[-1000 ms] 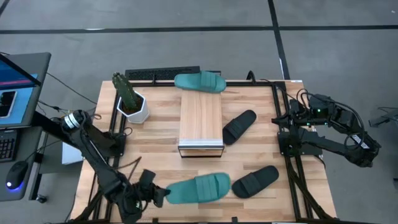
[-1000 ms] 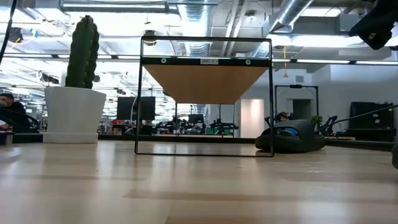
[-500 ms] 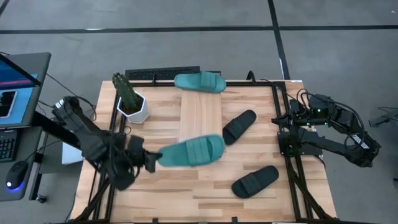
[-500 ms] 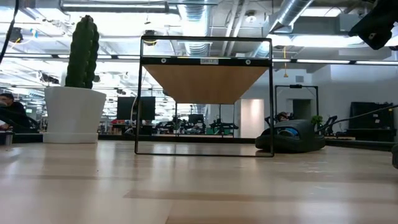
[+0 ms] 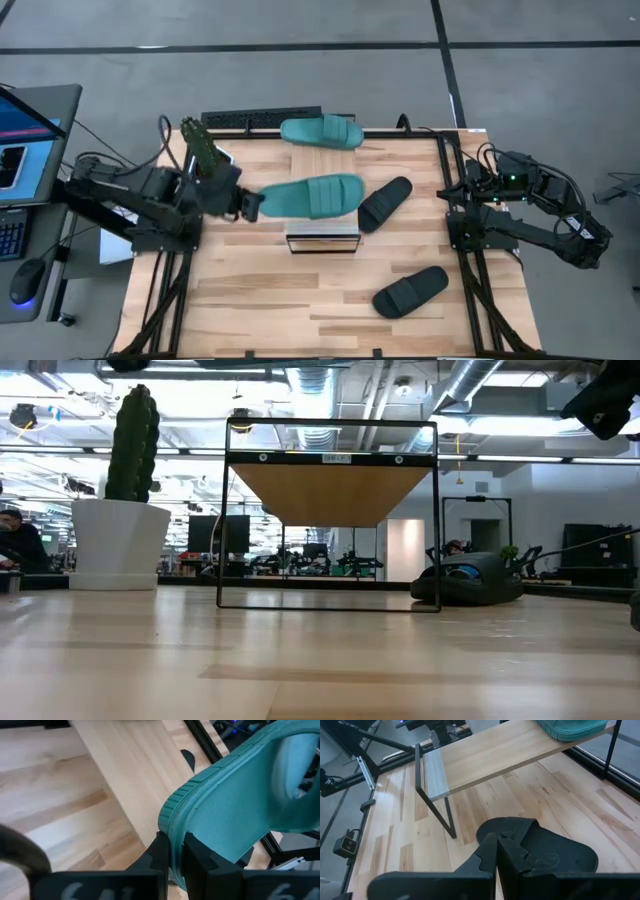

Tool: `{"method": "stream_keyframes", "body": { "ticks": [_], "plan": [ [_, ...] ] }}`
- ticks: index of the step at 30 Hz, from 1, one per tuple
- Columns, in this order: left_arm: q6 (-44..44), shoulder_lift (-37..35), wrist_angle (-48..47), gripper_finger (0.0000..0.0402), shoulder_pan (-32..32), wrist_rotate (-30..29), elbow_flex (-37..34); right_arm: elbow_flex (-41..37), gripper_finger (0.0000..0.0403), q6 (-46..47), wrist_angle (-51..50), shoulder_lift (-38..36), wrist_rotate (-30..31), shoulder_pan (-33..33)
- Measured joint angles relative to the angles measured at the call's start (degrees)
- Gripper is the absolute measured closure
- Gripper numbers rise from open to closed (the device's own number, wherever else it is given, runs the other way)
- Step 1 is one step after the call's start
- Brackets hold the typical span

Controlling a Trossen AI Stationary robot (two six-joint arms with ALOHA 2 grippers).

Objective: Pick and place slides into the shelf
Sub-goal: Put the green slide on the shelf

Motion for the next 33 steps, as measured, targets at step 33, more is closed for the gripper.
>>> {"method": "stream_keyframes", "body": {
  "ticks": [33],
  "plan": [
    [23.25,12.15,12.53,0.0390,41.96,48.86,-0.09,0.00,0.0403,6.56,-4.34,0.04,7.56,-0.11]
  ]
}}
